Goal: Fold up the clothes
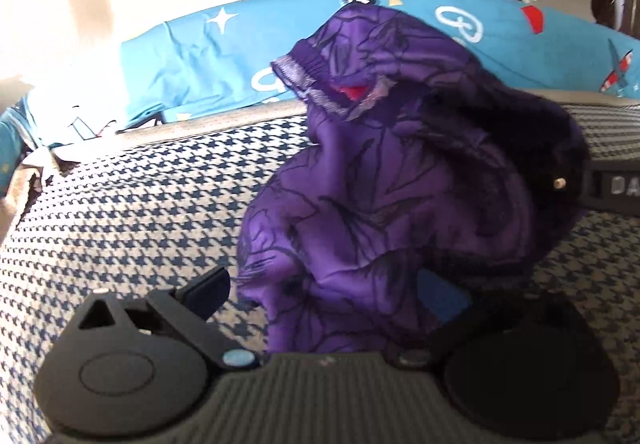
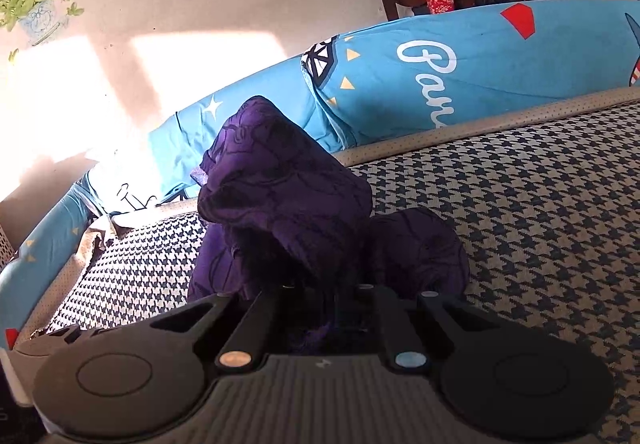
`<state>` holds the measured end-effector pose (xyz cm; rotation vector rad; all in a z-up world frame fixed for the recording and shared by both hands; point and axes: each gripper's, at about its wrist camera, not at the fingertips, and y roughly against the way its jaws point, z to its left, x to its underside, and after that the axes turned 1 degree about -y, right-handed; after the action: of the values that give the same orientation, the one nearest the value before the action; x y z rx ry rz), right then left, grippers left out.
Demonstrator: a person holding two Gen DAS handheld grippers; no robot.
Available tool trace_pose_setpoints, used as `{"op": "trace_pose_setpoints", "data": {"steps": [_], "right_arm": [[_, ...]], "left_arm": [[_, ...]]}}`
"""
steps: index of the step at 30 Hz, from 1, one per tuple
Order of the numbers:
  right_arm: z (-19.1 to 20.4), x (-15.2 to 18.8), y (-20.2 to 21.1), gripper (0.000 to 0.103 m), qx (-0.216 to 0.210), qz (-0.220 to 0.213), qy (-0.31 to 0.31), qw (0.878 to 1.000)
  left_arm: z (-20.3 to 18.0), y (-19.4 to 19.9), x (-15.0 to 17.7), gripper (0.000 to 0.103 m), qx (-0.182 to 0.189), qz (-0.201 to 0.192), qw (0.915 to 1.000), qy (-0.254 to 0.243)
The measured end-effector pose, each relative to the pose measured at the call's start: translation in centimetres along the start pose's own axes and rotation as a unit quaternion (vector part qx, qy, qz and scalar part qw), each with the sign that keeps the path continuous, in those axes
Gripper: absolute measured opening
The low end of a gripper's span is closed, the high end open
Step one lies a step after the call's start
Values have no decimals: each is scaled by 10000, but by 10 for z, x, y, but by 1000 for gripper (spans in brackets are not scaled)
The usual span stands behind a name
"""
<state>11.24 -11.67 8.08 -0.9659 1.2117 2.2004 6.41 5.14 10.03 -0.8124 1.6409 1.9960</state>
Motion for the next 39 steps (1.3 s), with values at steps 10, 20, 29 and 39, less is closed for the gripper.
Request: {"op": "trace_pose_setpoints", "data": {"steps": [10, 20, 29, 39], "right_arm": [[-1, 0, 1, 8, 1, -2, -7, 10000], [-1, -1, 1, 8, 0, -50, -25, 10000], [-2, -1, 5, 8, 78, -175, -64, 9998], [-13, -14, 27, 8, 224, -808, -346, 9959]], "left_arm": [[12, -8, 2, 103, 28, 144, 9995, 264], [18, -13, 0, 103, -2, 182, 9990, 410], [32, -15, -3, 103, -339, 177, 9972, 644], [91, -25, -8, 102, -1547, 429, 9727, 1676]]}}
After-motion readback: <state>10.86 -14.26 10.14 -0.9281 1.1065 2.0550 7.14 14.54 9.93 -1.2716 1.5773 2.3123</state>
